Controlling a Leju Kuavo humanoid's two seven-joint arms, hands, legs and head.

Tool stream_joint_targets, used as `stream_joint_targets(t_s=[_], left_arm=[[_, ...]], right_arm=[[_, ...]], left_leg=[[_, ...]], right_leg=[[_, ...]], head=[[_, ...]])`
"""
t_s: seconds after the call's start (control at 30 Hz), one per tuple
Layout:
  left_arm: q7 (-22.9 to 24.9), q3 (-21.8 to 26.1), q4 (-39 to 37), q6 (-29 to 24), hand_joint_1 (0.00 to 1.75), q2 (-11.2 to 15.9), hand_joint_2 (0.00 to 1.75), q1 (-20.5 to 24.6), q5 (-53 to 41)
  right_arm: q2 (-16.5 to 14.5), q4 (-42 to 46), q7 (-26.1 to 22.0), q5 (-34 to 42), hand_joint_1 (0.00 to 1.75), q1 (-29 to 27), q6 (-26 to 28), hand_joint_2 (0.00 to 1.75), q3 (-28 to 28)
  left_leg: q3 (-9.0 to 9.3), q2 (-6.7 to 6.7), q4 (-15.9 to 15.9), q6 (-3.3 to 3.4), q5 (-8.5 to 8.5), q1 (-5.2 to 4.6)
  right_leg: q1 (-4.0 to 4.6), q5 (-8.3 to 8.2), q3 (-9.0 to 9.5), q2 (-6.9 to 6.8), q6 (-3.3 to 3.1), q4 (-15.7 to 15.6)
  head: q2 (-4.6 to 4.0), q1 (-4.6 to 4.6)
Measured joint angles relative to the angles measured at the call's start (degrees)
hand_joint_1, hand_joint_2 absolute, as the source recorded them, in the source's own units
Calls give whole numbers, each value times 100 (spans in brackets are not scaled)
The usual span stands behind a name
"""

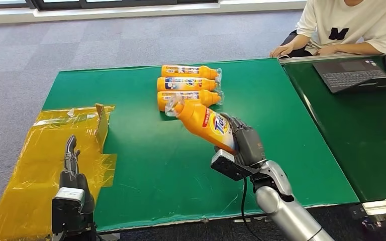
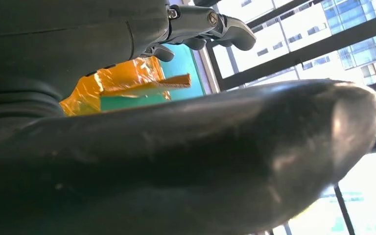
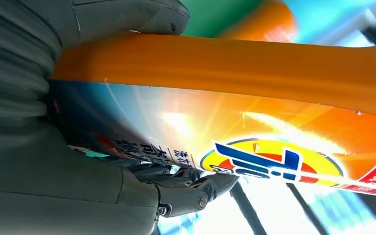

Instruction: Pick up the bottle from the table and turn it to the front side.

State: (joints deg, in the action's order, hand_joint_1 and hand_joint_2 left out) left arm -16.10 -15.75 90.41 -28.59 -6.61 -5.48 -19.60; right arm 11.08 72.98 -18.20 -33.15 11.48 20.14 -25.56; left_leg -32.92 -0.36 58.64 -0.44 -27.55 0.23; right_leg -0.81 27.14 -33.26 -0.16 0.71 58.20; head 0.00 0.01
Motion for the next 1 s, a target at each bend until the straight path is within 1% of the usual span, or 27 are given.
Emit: stream_joint_targets(t_s=[0.07,0.17,0.3,0.4,0.5,0.63,0.77,0.87,0.9,1.0], left_arm=[[-7,-56,-88,198,0,-40,0,143,98],[-8,-140,-267,525,0,-82,0,368,267],[14,-260,-458,935,0,-99,0,628,387],[39,-340,-552,1084,0,-108,0,763,411],[53,-401,-630,1178,0,-109,0,880,416],[54,-454,-720,1230,0,-110,0,974,417],[52,-583,-843,1400,0,-109,0,1177,461],[53,-640,-901,1444,0,-109,0,1252,467],[54,-662,-920,1469,0,-108,0,1277,473],[61,-738,-973,1598,0,-108,0,1372,519]], right_arm=[[-268,281,-216,-100,175,-90,507,175,135],[-630,558,-384,-164,175,-129,888,175,229],[-1023,778,-636,-24,175,-114,987,175,304],[-1221,890,-795,226,175,-97,891,175,351],[-1352,944,-925,603,175,-79,686,175,410],[-1444,955,-1027,950,175,-59,459,175,475],[-1557,909,-1165,2046,175,-58,-429,175,608],[-1591,865,-1185,2284,175,-60,-657,175,665],[-1600,846,-1191,2435,175,-61,-820,175,691],[-1643,748,-1241,3106,175,-101,-1643,175,797]], left_leg=[[0,1,-1,-3,2,1],[1,5,-1,-5,4,1],[0,7,-1,-9,8,0],[1,7,0,-9,9,0],[1,7,0,-9,9,0],[0,7,0,-9,9,0],[-1,6,-1,-10,9,0],[-1,7,0,-10,9,0],[-1,7,0,-10,9,0],[-1,6,0,-10,9,0]], right_leg=[[0,0,0,1,-1,1],[0,-3,-2,7,-5,2],[-1,-8,-3,9,-10,2],[-1,-9,-3,9,-11,2],[-1,-9,-3,10,-11,2],[0,-9,-4,10,-11,2],[0,-9,-5,9,-12,2],[0,-10,-6,10,-12,2],[0,-10,-6,10,-12,2],[0,-10,-6,9,-12,2]], head=[[0,-1],[0,0],[0,1],[0,2],[0,2],[0,1],[0,1],[0,2],[0,2],[0,2]])
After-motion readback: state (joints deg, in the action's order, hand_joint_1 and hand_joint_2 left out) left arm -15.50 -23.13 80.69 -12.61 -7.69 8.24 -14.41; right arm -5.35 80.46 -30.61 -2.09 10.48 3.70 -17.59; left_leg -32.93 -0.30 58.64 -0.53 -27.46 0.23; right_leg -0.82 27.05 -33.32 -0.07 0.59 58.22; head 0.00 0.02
